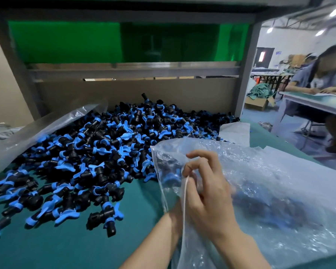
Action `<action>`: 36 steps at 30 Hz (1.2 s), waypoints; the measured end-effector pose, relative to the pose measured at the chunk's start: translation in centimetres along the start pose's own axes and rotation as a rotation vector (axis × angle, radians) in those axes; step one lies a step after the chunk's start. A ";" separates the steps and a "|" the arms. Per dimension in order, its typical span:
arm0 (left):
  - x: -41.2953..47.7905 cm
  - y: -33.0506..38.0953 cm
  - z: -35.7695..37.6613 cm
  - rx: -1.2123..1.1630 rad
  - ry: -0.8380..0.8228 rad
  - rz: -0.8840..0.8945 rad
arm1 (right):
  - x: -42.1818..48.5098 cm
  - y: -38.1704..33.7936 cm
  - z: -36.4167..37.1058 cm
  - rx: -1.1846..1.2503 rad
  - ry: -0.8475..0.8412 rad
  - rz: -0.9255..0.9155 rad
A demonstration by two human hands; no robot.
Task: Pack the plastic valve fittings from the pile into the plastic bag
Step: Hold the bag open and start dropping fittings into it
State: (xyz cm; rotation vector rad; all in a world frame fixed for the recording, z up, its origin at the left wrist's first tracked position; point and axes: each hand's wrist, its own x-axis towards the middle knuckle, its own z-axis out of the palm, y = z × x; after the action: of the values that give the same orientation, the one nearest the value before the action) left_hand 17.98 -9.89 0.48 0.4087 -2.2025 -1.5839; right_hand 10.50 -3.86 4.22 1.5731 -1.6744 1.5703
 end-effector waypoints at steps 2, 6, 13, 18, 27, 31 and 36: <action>-0.1 1.3 -0.2 0.024 -0.046 0.014 | 0.4 0.0 -0.1 0.011 0.008 -0.002; -0.8 1.9 -2.3 0.213 0.214 0.087 | 0.1 1.0 0.5 0.030 0.048 0.025; -10.2 -4.2 -10.2 0.761 0.747 -0.076 | -2.3 3.9 3.1 0.058 -0.017 0.161; -13.5 -4.1 -12.7 0.893 0.869 -0.191 | -2.8 4.4 3.2 0.054 -0.038 0.162; -18.4 -4.4 -12.9 0.926 1.005 -0.410 | -2.9 4.9 3.0 0.066 -0.049 0.162; -19.9 -4.7 -13.9 1.006 0.824 -0.570 | -2.9 4.7 3.4 0.045 -0.052 0.146; -17.9 -4.8 -12.9 1.025 0.633 -0.395 | -3.0 4.5 3.4 0.054 -0.052 0.145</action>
State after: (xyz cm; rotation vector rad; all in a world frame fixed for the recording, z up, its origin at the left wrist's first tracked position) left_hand 39.85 -14.00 -3.03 1.4537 -2.2696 -0.2000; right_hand 9.00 -6.45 -1.42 1.5623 -1.8254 1.6714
